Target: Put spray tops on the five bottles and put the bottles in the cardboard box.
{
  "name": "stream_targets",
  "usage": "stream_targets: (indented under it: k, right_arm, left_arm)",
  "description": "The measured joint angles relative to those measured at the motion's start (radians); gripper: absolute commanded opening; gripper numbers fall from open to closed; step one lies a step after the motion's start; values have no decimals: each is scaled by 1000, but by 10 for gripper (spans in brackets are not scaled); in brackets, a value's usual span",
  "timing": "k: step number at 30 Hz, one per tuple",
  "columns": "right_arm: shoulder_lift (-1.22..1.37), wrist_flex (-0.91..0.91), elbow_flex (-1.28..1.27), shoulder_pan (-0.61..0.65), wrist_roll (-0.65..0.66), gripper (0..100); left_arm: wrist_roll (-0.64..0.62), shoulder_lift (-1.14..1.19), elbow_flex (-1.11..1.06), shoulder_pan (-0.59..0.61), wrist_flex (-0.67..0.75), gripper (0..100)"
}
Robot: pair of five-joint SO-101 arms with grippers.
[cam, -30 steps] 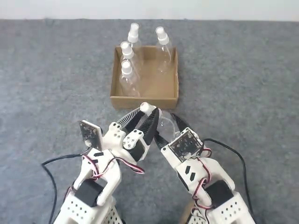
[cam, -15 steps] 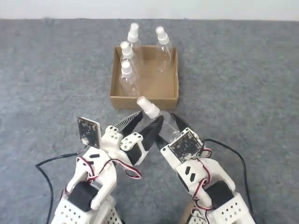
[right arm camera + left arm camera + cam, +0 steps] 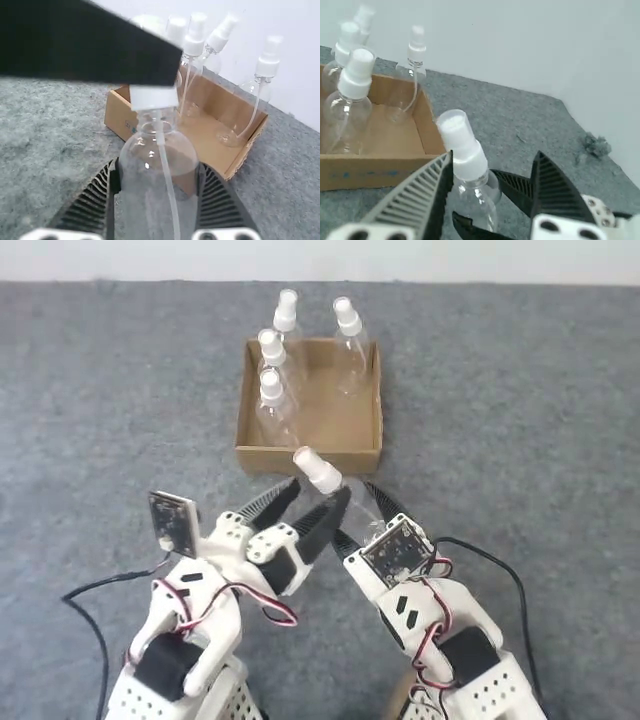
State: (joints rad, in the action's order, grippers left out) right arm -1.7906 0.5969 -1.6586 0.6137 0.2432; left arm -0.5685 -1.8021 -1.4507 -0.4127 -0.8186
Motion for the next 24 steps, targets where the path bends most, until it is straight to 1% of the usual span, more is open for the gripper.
stream_targets:
  k: [4,7,12,15,17,20,24]
  right_arm:
    - [0,0,0,0,0,7]
    - [0,0,0,0,0,7]
    - [0,0,0,0,0,7]
    - [0,0,0,6,0,7]
    - [0,0,0,35,2,7]
    - [0,0,0,74,41,7]
    - [0,0,0,89,64,7]
  left_arm:
    - [-46,0,43,92,0,178]
    - [-74,0,54,143,0,129]
    - [-83,0,52,163,46,42]
    - [-83,0,23,163,112,33]
    - [-83,0,-21,164,167,33]
    - [-83,0,-91,164,247,33]
    - [-63,0,-130,158,287,31]
